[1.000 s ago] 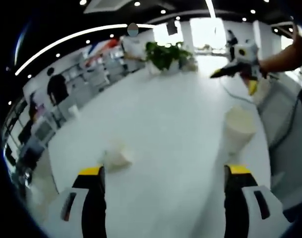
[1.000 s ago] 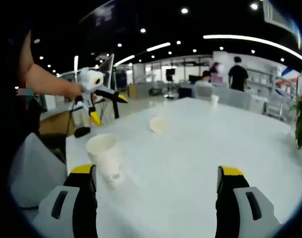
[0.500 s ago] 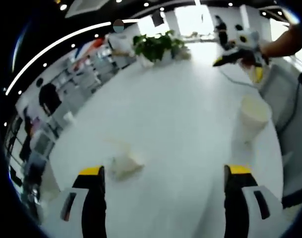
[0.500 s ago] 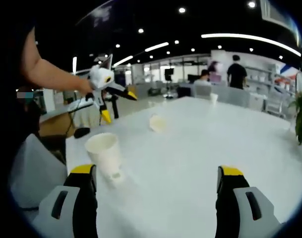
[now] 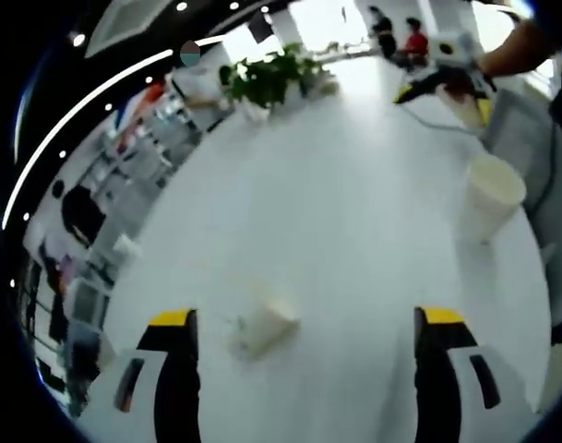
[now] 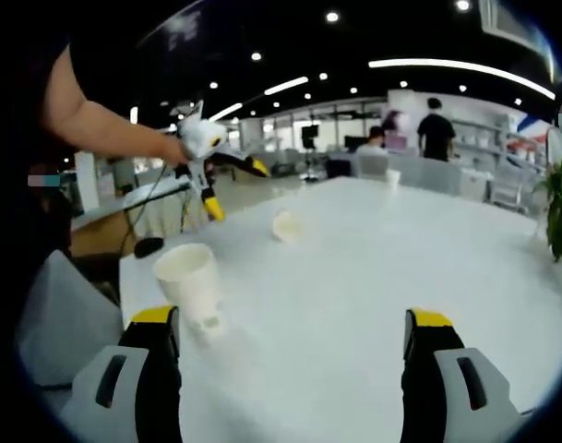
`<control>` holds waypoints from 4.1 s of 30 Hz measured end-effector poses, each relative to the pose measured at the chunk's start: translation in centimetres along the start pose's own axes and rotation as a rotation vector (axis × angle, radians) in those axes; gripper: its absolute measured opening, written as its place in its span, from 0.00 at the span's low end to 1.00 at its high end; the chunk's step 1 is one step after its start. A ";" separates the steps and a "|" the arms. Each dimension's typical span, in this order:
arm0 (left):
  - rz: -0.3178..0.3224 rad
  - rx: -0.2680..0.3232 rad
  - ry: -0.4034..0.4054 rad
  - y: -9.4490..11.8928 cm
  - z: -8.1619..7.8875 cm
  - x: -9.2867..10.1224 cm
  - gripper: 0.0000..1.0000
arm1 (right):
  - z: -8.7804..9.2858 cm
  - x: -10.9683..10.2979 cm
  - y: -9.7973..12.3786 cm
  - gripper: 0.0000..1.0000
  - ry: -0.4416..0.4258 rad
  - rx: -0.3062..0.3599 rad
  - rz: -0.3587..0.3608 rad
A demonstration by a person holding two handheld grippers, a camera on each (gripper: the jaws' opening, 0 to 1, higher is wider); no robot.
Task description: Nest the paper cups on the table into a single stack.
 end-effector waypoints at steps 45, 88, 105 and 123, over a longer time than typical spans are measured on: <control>0.212 -0.278 -0.400 -7.8 3.7 -5.4 0.67 | 2.3 -0.1 -0.4 1.00 -0.038 -0.044 0.006; 0.086 -0.154 -0.085 -8.1 3.0 -5.6 0.42 | 1.7 -0.5 -0.5 1.00 -0.022 -0.055 -0.006; -0.160 0.150 0.347 -4.4 1.4 -9.4 0.41 | 0.5 -0.6 -0.9 1.00 -0.008 -0.049 -0.009; -0.304 0.435 0.554 -1.5 -1.4 -12.0 0.40 | -1.0 1.0 -1.1 1.00 -0.006 -0.009 0.021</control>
Point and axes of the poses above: the point that each gripper's makers call its tool centre point, and the gripper's own axes: y roughly backward along the fingers, x roughly to its right, z roughly out of its underside, the point moved 8 cm from there along y, roughly backward along the fingers, and after that the axes turned 5 degrees about x, right-handed, at the moved point
